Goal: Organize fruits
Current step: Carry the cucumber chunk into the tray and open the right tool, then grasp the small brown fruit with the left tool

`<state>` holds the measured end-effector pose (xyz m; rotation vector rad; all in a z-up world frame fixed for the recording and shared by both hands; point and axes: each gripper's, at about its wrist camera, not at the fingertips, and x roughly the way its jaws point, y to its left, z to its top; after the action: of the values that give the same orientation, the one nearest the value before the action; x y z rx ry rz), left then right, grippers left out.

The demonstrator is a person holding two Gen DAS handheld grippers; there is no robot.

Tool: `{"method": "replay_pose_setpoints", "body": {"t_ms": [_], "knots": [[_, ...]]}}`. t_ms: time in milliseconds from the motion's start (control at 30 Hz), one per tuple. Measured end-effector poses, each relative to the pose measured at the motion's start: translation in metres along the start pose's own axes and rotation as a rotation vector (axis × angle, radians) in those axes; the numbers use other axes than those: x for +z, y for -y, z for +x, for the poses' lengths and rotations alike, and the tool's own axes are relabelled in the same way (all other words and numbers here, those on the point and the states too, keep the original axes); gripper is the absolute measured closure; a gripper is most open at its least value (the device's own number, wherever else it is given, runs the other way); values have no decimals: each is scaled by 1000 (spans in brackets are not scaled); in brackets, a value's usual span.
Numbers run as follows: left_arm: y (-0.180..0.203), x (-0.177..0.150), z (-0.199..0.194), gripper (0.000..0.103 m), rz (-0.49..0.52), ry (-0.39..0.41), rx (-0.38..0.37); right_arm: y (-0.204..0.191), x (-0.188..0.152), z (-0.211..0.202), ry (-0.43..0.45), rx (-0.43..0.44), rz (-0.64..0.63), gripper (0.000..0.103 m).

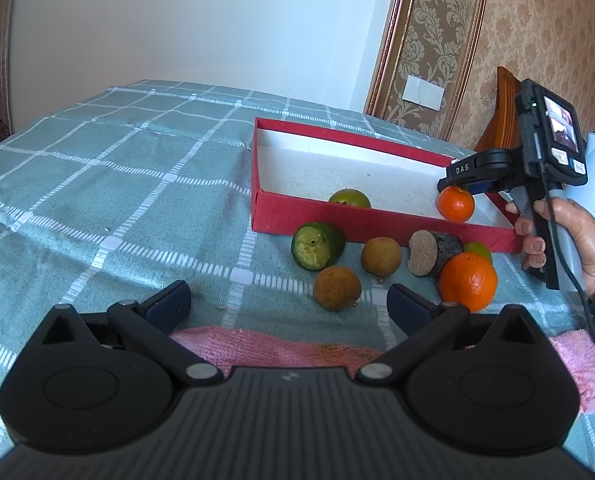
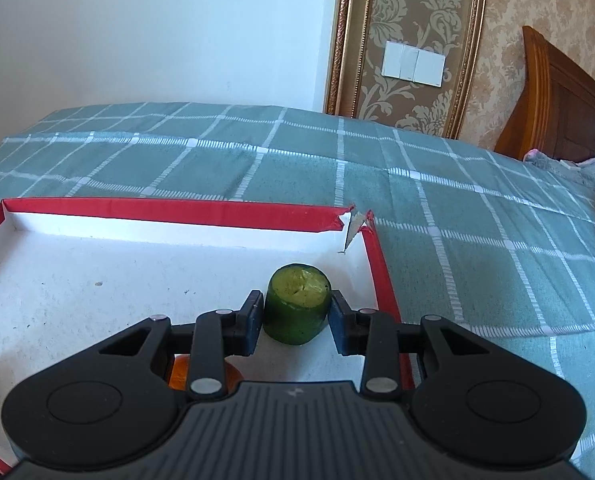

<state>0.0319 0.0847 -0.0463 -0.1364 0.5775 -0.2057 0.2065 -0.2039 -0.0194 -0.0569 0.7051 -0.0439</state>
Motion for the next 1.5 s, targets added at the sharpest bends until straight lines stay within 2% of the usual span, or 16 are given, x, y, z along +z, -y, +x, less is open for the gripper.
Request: {"method": "replay_pose_setpoints", "body": {"t_ms": [100, 233, 333, 567, 667, 800, 1000, 1167, 1233, 1300, 1367, 1433, 1500], "knots": [[0, 0, 0, 0, 0, 0, 0, 6, -1, -9, 18, 25, 27, 60], [0, 0, 0, 0, 0, 0, 0, 13, -8, -38, 79, 43, 55, 41], [1, 0, 0, 0, 2, -1, 2, 17, -23, -65, 123, 61, 47, 40], [1, -1, 1, 0, 6, -1, 8, 25, -71, -118, 127, 180, 25, 40], [1, -1, 1, 0, 4, 0, 7, 19, -91, -135, 138, 190, -34, 40], [1, -2, -1, 0, -7, 6, 16, 12, -113, -137, 115, 185, -99, 40], [8, -1, -2, 0, 6, 17, 65, 21, -120, -130, 94, 193, -58, 40], [18, 0, 0, 0, 23, 25, 66, 24, -125, -133, 86, 236, -55, 40], [25, 1, 1, 9, 62, 33, 86, 25, -126, -134, 85, 238, -52, 39], [30, 2, 3, 18, 96, 30, 81, 25, -128, -133, 71, 251, -55, 34], [33, 3, 6, 23, 103, 28, 88, 20, -129, -132, 68, 248, -75, 33], [35, 4, 9, 47, 110, 18, 78, 14, -131, -136, 82, 248, -115, 33], [35, 4, 14, 59, 113, -3, 65, 11, -131, -136, 78, 258, -131, 29]]}}
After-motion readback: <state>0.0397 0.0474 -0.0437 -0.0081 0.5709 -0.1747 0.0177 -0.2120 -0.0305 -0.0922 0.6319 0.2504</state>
